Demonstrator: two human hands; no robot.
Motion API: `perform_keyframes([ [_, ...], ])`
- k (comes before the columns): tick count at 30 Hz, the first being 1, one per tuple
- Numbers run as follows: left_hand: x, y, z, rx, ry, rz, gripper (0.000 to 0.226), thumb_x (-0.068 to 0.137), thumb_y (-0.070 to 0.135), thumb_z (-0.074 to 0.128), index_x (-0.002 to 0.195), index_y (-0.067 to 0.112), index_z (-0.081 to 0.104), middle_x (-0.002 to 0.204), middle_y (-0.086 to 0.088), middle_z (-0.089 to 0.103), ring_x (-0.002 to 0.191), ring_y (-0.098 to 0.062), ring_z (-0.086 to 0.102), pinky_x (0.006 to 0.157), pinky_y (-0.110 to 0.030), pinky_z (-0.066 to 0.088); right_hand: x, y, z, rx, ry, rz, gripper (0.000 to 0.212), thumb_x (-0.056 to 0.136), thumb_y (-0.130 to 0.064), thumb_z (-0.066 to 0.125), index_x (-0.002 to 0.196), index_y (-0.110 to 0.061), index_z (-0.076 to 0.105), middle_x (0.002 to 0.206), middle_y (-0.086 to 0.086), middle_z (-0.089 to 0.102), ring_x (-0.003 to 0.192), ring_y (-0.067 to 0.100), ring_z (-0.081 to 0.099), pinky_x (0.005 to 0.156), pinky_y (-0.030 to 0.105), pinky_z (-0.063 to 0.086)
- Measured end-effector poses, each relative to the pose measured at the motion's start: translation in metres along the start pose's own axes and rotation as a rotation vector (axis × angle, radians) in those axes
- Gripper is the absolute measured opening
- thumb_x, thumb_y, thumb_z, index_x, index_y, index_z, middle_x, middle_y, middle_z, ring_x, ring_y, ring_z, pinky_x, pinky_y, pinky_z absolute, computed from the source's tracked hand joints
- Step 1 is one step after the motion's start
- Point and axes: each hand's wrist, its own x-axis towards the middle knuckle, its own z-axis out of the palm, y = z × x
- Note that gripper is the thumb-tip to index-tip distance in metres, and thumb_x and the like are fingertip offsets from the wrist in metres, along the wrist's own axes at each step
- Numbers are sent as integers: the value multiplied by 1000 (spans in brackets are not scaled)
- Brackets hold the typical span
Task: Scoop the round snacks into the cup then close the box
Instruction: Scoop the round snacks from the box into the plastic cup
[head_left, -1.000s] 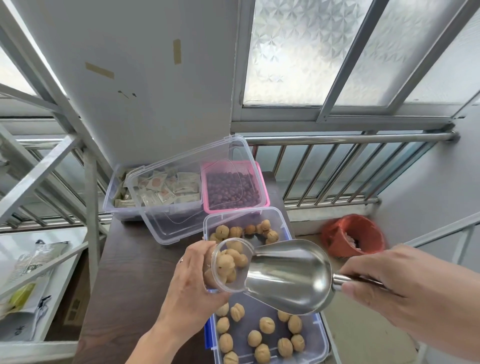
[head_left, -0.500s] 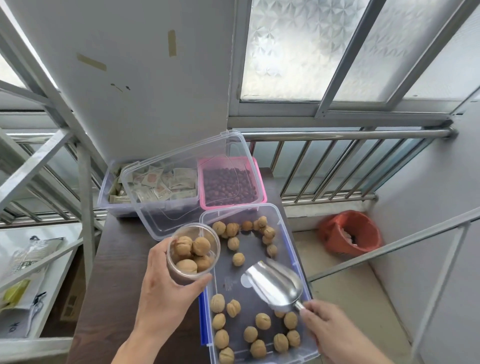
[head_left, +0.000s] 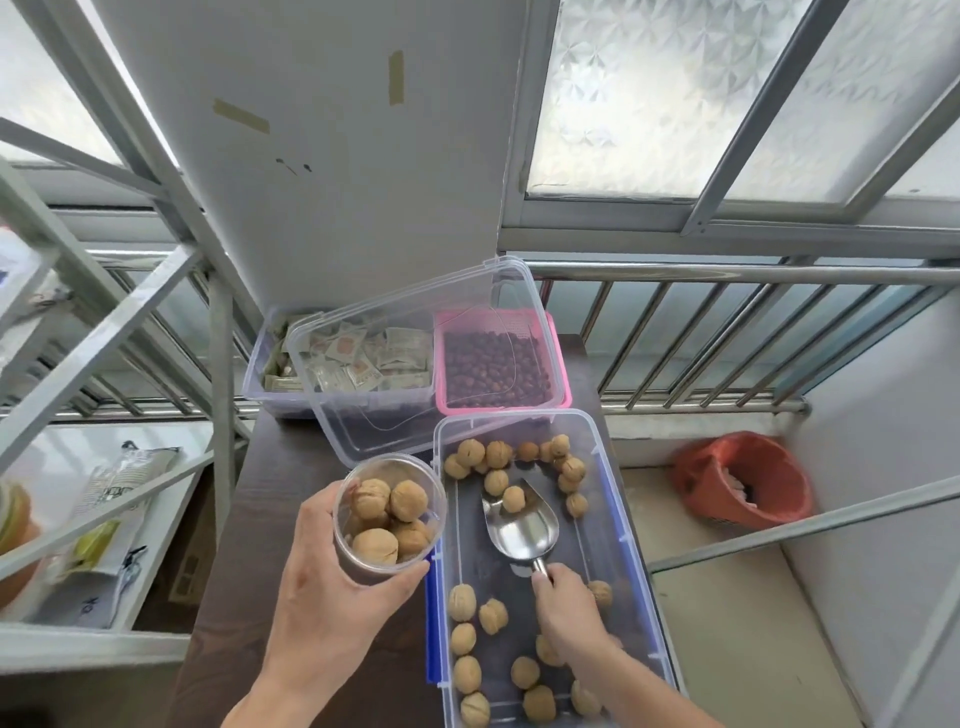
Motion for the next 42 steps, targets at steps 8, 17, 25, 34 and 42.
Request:
perform_keyframes([
  [8, -14, 2, -12, 8, -7, 11, 100, 52, 28, 99, 126, 59, 40, 127, 19, 56, 117, 0, 57, 88, -2, 42, 39, -30, 32, 158, -40, -7, 25, 102, -35, 37, 95, -20, 56, 93, 6, 64, 84, 28, 64, 79, 47, 58],
  [17, -17, 6, -10, 12, -26, 23, 102, 51, 28, 99, 125, 63, 39, 125, 21, 56, 117, 1, 57, 87, -2, 42, 30, -16, 24, 395, -135, -52, 29, 103, -29, 39, 98, -4, 54, 75, 6, 50, 66, 20, 42, 58, 32, 39],
  [25, -10, 3, -1, 38, -42, 36, 99, 52, 28, 99, 126, 58, 39, 122, 31, 51, 114, 11, 53, 86, 1, 39, 16, 13, 1, 325, -109, -147, 30, 98, -30, 40, 81, -7, 48, 68, 5, 44, 58, 17, 37, 57, 35, 31],
  [34, 5, 0, 5, 80, -68, 50, 96, 55, 32, 98, 121, 61, 35, 120, 31, 47, 113, 13, 50, 82, -5, 43, -41, 21, -60, 418, -114, -330, 23, 103, -21, 48, 91, -10, 64, 58, -2, 41, 47, 8, 33, 42, 18, 28],
  [42, 13, -3, 11, 92, -76, 81, 89, 56, 30, 96, 123, 52, 40, 121, 26, 49, 113, 3, 54, 89, -6, 41, -100, 5, -141, 315, -23, -527, 28, 98, 3, 50, 89, -8, 73, 49, -3, 41, 39, 0, 32, 36, 7, 28],
])
